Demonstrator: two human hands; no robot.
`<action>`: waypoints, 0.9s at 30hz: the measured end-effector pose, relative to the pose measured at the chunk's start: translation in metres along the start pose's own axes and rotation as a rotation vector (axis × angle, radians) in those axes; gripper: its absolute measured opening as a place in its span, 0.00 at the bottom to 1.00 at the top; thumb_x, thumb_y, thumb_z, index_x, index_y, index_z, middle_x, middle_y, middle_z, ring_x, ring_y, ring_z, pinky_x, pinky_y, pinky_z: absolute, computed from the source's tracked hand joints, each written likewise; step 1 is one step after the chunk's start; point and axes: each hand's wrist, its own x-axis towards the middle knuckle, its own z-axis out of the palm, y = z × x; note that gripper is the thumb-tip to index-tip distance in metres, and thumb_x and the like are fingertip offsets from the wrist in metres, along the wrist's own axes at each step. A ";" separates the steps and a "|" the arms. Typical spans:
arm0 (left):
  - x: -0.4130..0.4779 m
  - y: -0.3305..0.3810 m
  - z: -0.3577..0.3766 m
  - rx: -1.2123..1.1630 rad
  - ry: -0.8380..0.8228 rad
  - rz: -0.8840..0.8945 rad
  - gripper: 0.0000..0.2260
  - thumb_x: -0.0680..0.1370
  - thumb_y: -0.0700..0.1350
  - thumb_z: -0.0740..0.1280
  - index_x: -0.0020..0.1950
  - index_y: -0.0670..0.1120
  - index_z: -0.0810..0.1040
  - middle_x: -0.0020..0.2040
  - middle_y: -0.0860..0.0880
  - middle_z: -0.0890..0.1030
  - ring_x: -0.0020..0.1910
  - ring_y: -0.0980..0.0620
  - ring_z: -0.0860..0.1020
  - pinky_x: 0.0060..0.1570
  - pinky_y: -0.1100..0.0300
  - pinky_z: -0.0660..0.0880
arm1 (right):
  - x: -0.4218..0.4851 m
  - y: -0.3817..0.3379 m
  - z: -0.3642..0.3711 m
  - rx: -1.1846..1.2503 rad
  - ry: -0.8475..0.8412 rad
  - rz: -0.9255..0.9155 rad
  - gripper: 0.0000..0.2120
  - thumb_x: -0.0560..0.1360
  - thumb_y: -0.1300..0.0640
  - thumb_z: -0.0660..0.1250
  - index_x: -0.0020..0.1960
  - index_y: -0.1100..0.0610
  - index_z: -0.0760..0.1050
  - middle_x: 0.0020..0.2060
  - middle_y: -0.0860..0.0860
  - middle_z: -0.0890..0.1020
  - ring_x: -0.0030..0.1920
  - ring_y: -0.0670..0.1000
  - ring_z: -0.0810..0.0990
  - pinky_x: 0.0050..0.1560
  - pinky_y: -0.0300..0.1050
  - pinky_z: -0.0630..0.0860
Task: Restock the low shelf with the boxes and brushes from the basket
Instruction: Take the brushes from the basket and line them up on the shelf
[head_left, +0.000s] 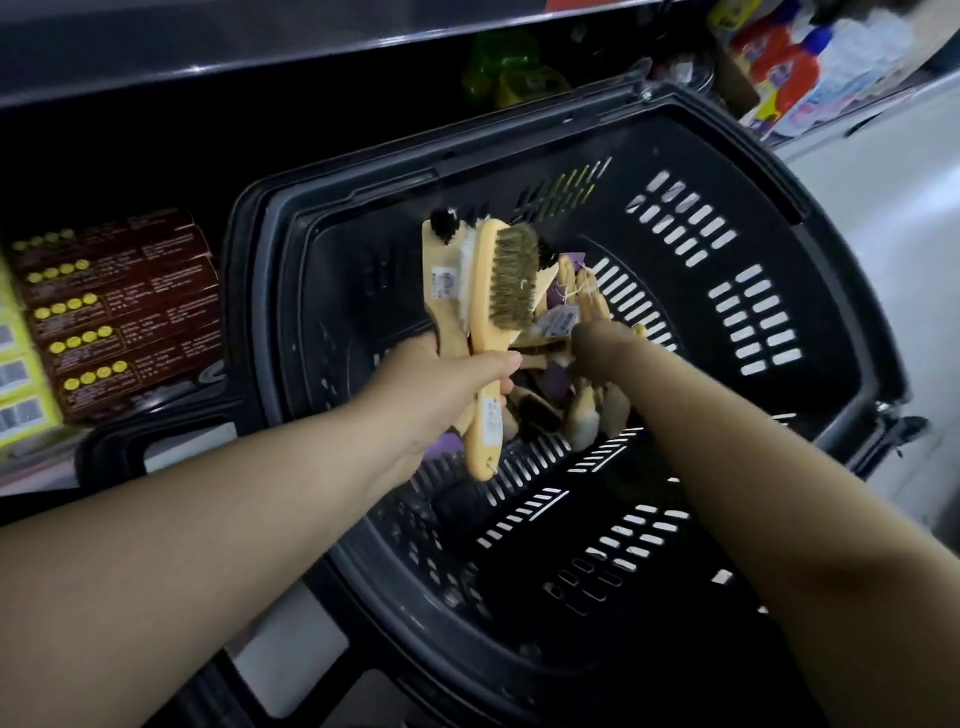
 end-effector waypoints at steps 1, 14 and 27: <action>0.000 0.001 0.002 -0.050 -0.003 -0.020 0.06 0.74 0.45 0.70 0.49 0.47 0.79 0.32 0.54 0.84 0.32 0.60 0.82 0.26 0.66 0.74 | -0.007 0.003 -0.012 -0.020 0.047 0.013 0.14 0.77 0.54 0.64 0.60 0.61 0.74 0.46 0.55 0.80 0.48 0.54 0.78 0.45 0.43 0.74; -0.015 0.008 0.015 -0.362 -0.110 -0.086 0.13 0.76 0.49 0.66 0.58 0.45 0.78 0.40 0.49 0.85 0.42 0.49 0.83 0.46 0.50 0.79 | -0.169 0.028 -0.007 1.762 -0.047 -0.155 0.26 0.63 0.62 0.70 0.60 0.57 0.71 0.40 0.55 0.85 0.38 0.50 0.85 0.37 0.40 0.81; -0.022 0.007 0.022 -0.390 -0.053 -0.004 0.07 0.77 0.48 0.64 0.46 0.49 0.81 0.37 0.51 0.85 0.37 0.53 0.80 0.41 0.56 0.73 | -0.170 -0.002 0.007 1.991 0.000 -0.226 0.14 0.67 0.64 0.68 0.53 0.64 0.75 0.43 0.56 0.84 0.41 0.49 0.83 0.40 0.38 0.79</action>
